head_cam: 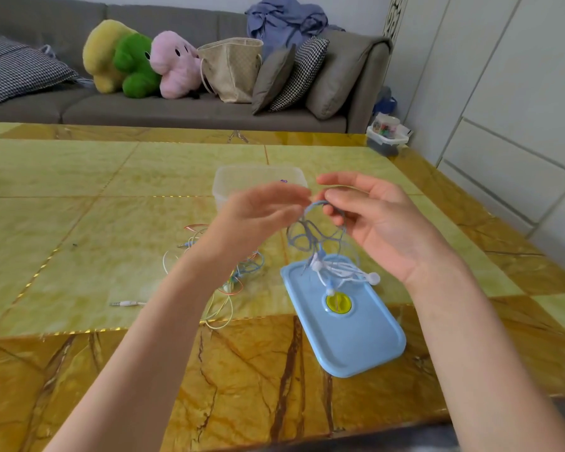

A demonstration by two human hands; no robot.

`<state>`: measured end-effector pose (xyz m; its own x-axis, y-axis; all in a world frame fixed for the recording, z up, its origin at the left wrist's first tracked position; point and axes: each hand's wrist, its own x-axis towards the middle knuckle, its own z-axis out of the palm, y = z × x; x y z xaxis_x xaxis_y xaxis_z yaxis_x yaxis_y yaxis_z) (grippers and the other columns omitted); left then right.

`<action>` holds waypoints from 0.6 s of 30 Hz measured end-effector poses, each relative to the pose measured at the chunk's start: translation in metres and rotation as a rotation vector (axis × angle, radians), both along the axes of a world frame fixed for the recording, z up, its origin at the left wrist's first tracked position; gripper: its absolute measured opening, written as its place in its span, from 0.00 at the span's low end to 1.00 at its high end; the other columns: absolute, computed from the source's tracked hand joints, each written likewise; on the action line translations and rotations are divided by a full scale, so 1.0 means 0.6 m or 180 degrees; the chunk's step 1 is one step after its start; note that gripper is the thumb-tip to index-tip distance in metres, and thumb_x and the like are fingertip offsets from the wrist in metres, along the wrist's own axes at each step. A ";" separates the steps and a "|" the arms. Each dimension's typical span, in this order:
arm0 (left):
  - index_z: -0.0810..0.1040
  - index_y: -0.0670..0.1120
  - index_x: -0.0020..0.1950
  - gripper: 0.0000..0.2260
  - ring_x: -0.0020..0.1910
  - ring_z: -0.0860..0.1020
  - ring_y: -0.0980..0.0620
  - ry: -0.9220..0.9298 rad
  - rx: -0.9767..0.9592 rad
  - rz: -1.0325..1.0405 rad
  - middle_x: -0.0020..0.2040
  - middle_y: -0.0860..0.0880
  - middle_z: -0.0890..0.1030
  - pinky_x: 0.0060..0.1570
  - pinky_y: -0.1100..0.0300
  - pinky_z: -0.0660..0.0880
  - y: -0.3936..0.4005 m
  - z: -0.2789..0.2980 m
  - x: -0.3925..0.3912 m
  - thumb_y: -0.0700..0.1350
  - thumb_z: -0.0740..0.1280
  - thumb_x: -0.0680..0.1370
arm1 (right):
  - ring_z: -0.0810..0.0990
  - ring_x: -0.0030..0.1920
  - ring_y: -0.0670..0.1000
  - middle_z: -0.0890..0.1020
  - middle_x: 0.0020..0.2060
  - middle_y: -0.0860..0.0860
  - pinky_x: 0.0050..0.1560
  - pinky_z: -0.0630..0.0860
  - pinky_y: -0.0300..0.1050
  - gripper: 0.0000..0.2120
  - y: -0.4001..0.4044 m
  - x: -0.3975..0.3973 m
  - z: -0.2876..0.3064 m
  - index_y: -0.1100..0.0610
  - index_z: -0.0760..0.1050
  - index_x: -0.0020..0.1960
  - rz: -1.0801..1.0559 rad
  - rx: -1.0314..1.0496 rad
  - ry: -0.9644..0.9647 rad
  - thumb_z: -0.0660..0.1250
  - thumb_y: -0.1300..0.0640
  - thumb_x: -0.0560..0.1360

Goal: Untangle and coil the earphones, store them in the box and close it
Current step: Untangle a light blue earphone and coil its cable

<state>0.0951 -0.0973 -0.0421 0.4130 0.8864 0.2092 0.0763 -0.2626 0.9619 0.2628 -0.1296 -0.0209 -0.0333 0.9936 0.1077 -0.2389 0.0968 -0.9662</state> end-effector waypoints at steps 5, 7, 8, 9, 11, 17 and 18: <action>0.82 0.48 0.45 0.11 0.44 0.81 0.58 -0.0152 -0.0375 -0.0072 0.39 0.53 0.83 0.55 0.59 0.75 -0.005 0.005 0.005 0.49 0.61 0.78 | 0.80 0.37 0.43 0.83 0.36 0.51 0.40 0.75 0.32 0.11 0.000 -0.001 0.001 0.60 0.77 0.49 -0.0014 0.0189 -0.0191 0.64 0.72 0.71; 0.82 0.51 0.43 0.13 0.44 0.80 0.58 -0.0230 -0.0490 -0.0159 0.39 0.54 0.82 0.55 0.60 0.74 -0.001 0.003 0.002 0.55 0.62 0.75 | 0.80 0.38 0.43 0.83 0.37 0.50 0.41 0.76 0.33 0.10 0.002 -0.004 -0.003 0.58 0.79 0.46 -0.0285 0.0250 -0.0614 0.66 0.72 0.71; 0.82 0.51 0.43 0.12 0.43 0.79 0.58 -0.0112 -0.0416 -0.0217 0.38 0.55 0.82 0.54 0.61 0.74 -0.001 0.002 0.001 0.56 0.63 0.73 | 0.79 0.37 0.41 0.83 0.37 0.49 0.39 0.75 0.32 0.10 0.003 -0.004 -0.006 0.57 0.79 0.44 -0.0474 0.0324 -0.1009 0.67 0.71 0.71; 0.82 0.51 0.44 0.09 0.42 0.78 0.60 0.0058 -0.0333 -0.0264 0.38 0.57 0.81 0.51 0.64 0.74 -0.002 -0.001 0.001 0.54 0.66 0.73 | 0.78 0.35 0.39 0.82 0.36 0.48 0.38 0.73 0.31 0.10 0.004 -0.004 -0.009 0.55 0.80 0.42 -0.0662 0.0412 -0.1475 0.68 0.69 0.71; 0.82 0.49 0.43 0.04 0.38 0.77 0.63 0.0364 -0.0255 -0.0310 0.36 0.58 0.81 0.46 0.67 0.71 -0.003 -0.005 0.001 0.47 0.68 0.74 | 0.77 0.33 0.37 0.82 0.35 0.44 0.39 0.72 0.30 0.11 0.007 -0.001 -0.012 0.50 0.80 0.39 -0.0963 0.0555 -0.2252 0.70 0.66 0.72; 0.81 0.46 0.40 0.03 0.48 0.81 0.55 -0.0744 -0.1030 -0.0320 0.42 0.52 0.82 0.60 0.58 0.74 0.001 -0.002 0.006 0.41 0.69 0.73 | 0.70 0.23 0.41 0.79 0.34 0.44 0.27 0.67 0.35 0.10 0.011 -0.002 -0.011 0.49 0.78 0.40 -0.1417 0.0945 -0.2309 0.67 0.63 0.73; 0.81 0.45 0.38 0.03 0.48 0.81 0.52 -0.1216 -0.1346 -0.0405 0.41 0.49 0.82 0.59 0.57 0.75 0.000 0.004 0.008 0.40 0.68 0.71 | 0.70 0.23 0.41 0.79 0.35 0.45 0.27 0.67 0.34 0.09 0.009 -0.006 -0.008 0.49 0.78 0.41 -0.1356 0.1026 -0.2297 0.67 0.63 0.74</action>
<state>0.0996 -0.0972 -0.0398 0.4865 0.8737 0.0030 -0.3037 0.1659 0.9382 0.2594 -0.1240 -0.0258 0.1636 0.8623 0.4793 0.5342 0.3310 -0.7779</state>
